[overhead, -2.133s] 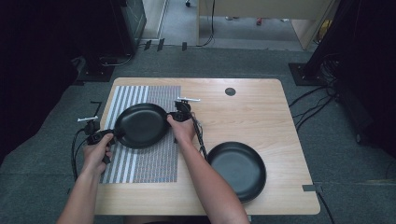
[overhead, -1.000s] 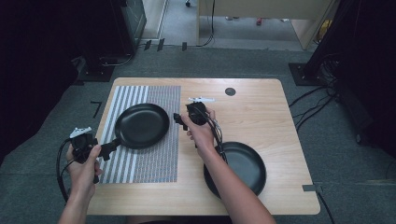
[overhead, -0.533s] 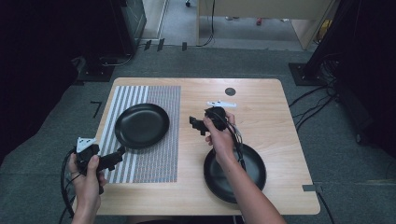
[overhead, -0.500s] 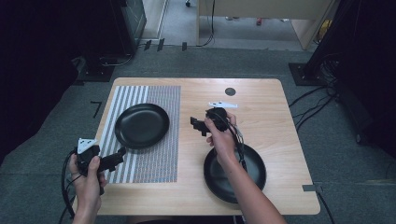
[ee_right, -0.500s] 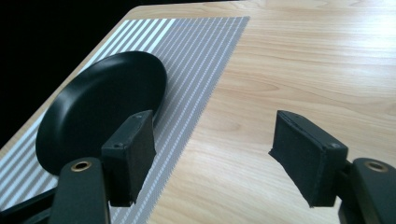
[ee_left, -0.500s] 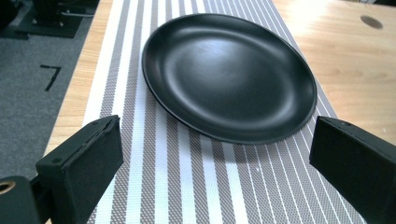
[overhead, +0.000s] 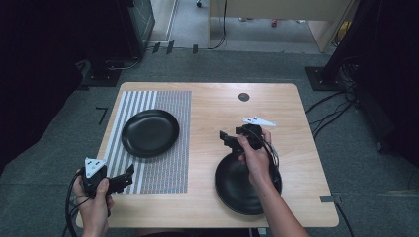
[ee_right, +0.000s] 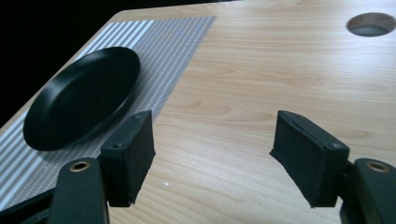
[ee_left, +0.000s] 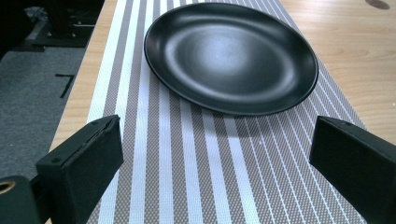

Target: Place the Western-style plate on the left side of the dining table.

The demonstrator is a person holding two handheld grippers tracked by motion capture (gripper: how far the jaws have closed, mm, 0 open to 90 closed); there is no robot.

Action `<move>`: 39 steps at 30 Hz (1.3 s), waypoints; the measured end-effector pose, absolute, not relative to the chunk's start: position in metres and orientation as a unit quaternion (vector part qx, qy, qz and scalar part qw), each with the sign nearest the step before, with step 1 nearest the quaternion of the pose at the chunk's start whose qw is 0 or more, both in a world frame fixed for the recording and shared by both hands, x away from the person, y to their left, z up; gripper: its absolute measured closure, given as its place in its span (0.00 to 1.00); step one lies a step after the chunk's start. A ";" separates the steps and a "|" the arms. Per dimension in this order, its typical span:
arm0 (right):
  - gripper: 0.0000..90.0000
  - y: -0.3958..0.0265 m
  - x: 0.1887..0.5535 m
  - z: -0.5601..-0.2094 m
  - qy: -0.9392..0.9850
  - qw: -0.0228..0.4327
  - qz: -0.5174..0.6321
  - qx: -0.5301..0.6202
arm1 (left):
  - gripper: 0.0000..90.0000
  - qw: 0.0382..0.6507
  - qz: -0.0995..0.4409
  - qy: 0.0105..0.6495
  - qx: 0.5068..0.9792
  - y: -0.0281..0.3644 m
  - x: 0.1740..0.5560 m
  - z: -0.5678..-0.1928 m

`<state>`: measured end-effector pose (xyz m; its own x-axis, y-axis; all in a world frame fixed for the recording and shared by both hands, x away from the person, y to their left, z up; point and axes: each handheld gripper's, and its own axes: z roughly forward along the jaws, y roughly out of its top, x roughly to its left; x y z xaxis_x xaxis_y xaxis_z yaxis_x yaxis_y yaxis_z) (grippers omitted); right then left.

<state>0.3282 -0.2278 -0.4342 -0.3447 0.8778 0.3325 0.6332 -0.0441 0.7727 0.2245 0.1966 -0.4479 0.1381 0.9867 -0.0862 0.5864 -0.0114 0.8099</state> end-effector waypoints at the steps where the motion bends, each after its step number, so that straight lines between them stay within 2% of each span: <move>1: 0.32 -0.235 0.323 -0.436 0.675 0.136 0.464 0.556 | 0.03 0.369 0.273 0.598 0.657 0.197 0.223 -0.450; 18: 0.32 -0.298 0.290 -0.455 0.654 0.159 0.466 0.575 | 0.03 0.341 0.287 0.597 0.668 0.215 0.225 -0.487; 39: 0.32 -0.380 0.242 -0.474 0.613 0.202 0.452 0.616 | 0.03 0.330 0.252 0.592 0.691 0.204 0.241 -0.517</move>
